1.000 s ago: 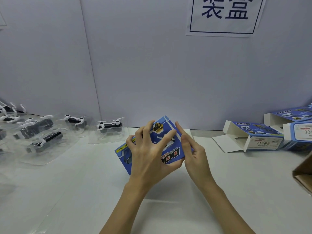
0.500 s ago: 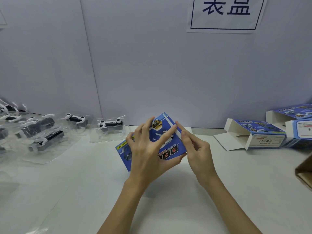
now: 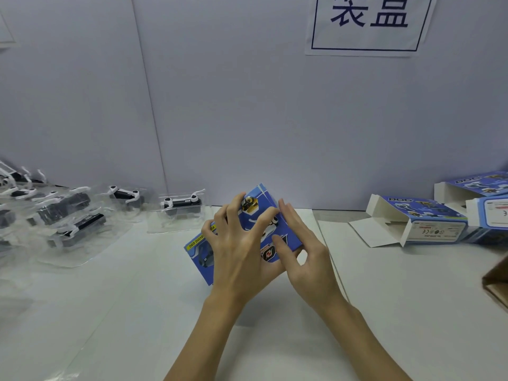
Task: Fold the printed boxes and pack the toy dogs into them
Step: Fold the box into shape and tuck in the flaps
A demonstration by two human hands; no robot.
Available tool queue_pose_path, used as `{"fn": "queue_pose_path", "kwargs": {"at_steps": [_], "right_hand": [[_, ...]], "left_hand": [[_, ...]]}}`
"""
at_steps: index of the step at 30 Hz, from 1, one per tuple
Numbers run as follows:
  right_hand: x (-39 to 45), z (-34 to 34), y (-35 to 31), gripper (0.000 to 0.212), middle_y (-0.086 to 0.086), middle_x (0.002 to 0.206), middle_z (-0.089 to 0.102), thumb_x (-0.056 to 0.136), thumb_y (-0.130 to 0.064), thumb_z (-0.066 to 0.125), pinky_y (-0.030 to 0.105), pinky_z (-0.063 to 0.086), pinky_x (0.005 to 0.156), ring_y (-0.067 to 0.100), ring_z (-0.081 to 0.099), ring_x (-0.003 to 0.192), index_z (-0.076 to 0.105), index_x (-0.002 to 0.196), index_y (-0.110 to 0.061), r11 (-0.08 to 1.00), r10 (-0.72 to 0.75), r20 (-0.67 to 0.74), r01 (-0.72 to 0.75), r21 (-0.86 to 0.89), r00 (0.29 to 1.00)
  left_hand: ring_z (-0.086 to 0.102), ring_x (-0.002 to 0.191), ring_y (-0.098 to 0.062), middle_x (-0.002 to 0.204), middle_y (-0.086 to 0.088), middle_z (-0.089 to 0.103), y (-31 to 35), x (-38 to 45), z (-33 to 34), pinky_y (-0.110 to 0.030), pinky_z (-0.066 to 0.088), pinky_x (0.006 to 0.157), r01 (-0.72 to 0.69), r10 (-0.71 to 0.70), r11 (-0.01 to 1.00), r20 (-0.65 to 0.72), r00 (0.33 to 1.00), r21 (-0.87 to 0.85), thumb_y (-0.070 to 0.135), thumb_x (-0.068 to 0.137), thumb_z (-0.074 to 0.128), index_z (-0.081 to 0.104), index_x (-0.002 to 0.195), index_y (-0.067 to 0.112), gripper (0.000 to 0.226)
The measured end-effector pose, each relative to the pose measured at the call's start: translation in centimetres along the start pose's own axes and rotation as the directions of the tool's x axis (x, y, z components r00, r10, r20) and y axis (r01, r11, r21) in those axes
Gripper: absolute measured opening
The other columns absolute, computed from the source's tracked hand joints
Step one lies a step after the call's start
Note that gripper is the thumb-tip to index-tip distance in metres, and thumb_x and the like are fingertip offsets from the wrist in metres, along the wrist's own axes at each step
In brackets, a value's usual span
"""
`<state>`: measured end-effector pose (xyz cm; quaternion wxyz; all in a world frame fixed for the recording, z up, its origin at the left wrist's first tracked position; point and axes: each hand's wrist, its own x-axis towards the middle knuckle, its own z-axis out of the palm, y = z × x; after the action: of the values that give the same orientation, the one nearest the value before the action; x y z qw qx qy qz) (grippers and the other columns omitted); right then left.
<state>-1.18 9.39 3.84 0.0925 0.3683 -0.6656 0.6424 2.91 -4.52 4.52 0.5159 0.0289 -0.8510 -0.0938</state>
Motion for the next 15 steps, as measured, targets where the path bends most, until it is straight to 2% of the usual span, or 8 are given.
{"fn": "queue_pose_path", "kwargs": {"at_steps": [3, 6, 9, 12, 15], "right_hand": [[-0.04, 0.24, 0.13, 0.059, -0.010, 0.159, 0.044, 0.100, -0.034, 0.061, 0.034, 0.063, 0.090, 0.016, 0.050, 0.141, 0.040, 0.145, -0.065, 0.998, -0.028, -0.002, 0.028, -0.050, 1.000], [0.01, 0.05, 0.32, 0.054, -0.011, 0.155, 0.050, 0.101, -0.026, 0.061, 0.035, 0.063, 0.089, 0.016, 0.052, 0.140, 0.045, 0.149, -0.047, 1.000, -0.006, -0.026, 0.006, -0.012, 1.000], [0.09, -0.10, -0.09, 0.048, -0.014, 0.150, 0.051, 0.099, -0.025, 0.061, 0.027, 0.061, 0.086, 0.013, 0.055, 0.136, 0.054, 0.146, -0.035, 0.998, -0.014, -0.021, 0.015, 0.055, 1.000], [0.27, -0.27, -0.30, 0.049, -0.014, 0.147, 0.049, 0.095, -0.027, 0.061, 0.025, 0.062, 0.084, 0.014, 0.057, 0.133, 0.060, 0.144, -0.020, 0.998, 0.009, -0.030, -0.007, 0.059, 1.000], [0.31, -0.36, -0.27, 0.051, -0.012, 0.147, 0.049, 0.094, -0.030, 0.062, 0.025, 0.062, 0.083, 0.013, 0.057, 0.132, 0.059, 0.144, -0.021, 0.998, 0.033, -0.031, -0.031, 0.052, 0.999]], "left_hand": [[0.048, 0.132, -0.035, 0.152, -0.013, 0.043, 0.04, 0.00, -0.07, -0.056, 0.035, 0.098, -0.006, 0.006, 1.000, 0.002, 1.000, 0.020, 0.069, 0.077, 0.067, 0.046, 0.144, 0.045, 0.074], [0.048, 0.131, -0.034, 0.153, -0.010, 0.042, 0.07, 0.02, -0.11, -0.057, 0.036, 0.096, -0.015, 0.015, 1.000, 0.001, 1.000, 0.023, 0.070, 0.078, 0.064, 0.043, 0.153, 0.042, 0.083], [0.048, 0.129, -0.034, 0.153, -0.009, 0.044, 0.04, 0.03, -0.15, -0.058, 0.036, 0.095, -0.011, 0.011, 1.000, -0.007, 1.000, 0.002, 0.071, 0.077, 0.064, 0.048, 0.149, 0.040, 0.080], [0.047, 0.129, -0.033, 0.152, -0.008, 0.045, 0.13, -0.03, -0.09, -0.057, 0.037, 0.096, -0.021, 0.021, 1.000, -0.007, 1.000, -0.015, 0.071, 0.075, 0.064, 0.049, 0.143, 0.039, 0.076], [0.048, 0.130, -0.033, 0.153, -0.008, 0.044, 0.02, 0.07, -0.02, -0.057, 0.037, 0.098, -0.028, 0.027, 0.999, -0.015, 1.000, -0.044, 0.070, 0.076, 0.065, 0.051, 0.143, 0.038, 0.075]]}}
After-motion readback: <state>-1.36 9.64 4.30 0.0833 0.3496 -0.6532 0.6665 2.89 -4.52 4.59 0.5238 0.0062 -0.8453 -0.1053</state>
